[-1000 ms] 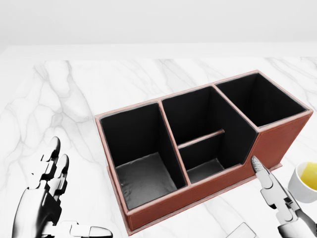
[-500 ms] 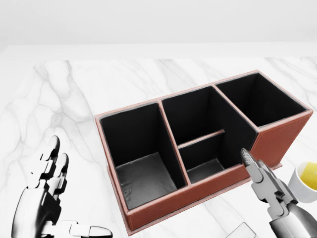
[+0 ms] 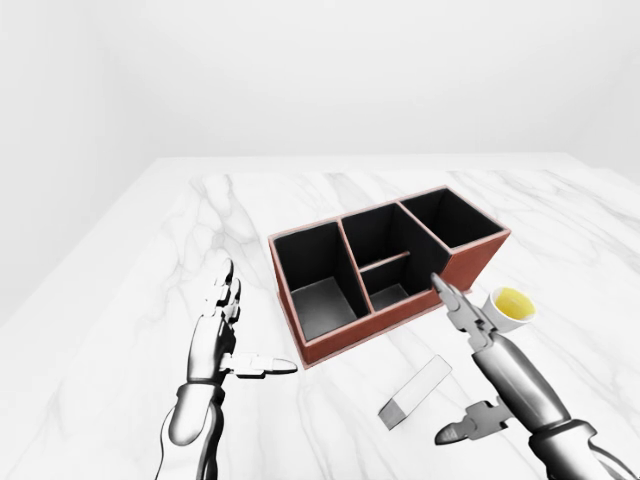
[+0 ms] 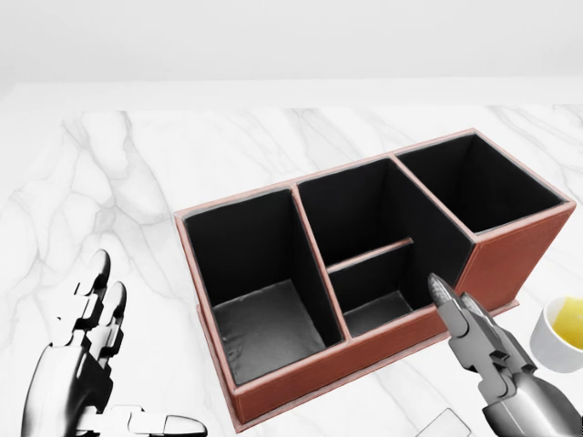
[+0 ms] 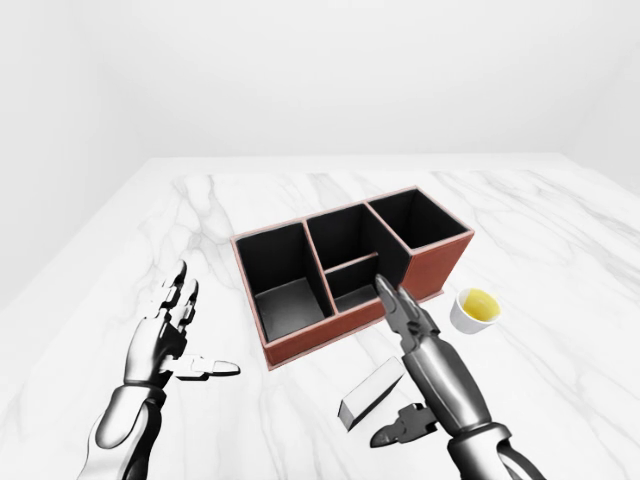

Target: Pick up the book and place it in the front compartment of the caddy.

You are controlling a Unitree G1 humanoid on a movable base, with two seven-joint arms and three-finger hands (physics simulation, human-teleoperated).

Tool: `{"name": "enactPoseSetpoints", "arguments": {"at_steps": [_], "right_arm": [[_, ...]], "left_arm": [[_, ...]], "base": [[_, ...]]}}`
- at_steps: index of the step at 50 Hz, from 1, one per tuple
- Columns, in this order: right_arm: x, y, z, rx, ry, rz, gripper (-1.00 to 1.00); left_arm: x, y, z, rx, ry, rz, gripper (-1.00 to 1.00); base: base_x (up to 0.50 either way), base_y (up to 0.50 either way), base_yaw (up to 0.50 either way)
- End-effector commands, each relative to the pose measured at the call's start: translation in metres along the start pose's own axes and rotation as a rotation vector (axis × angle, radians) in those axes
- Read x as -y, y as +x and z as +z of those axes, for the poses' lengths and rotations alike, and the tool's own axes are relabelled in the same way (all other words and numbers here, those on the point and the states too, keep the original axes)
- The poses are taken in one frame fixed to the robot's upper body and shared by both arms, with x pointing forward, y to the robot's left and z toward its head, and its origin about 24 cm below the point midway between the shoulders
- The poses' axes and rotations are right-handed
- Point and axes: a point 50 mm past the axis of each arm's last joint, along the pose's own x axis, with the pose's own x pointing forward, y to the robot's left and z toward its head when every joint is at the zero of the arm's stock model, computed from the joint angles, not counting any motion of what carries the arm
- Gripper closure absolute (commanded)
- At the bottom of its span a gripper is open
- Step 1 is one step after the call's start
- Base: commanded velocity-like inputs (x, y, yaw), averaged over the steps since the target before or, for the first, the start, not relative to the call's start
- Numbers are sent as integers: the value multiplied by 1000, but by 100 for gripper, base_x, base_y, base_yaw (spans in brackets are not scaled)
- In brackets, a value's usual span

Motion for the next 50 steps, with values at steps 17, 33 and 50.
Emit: {"name": "enactPoseSetpoints", "arguments": {"at_steps": [17,33,50], "right_arm": [[-13,11,6,52,-30,97,-100],[-19,15,1,26,-61,142,-100],[-25,18,-13,-52,-102,185,-100]], "left_arm": [[0,1,-4,-14,-3,0,-100],[-1,1,-2,-9,-1,1,-100],[0,2,-4,-15,-1,0,-100]], "base": [[0,0,0],[0,0,0],[0,0,0]]}}
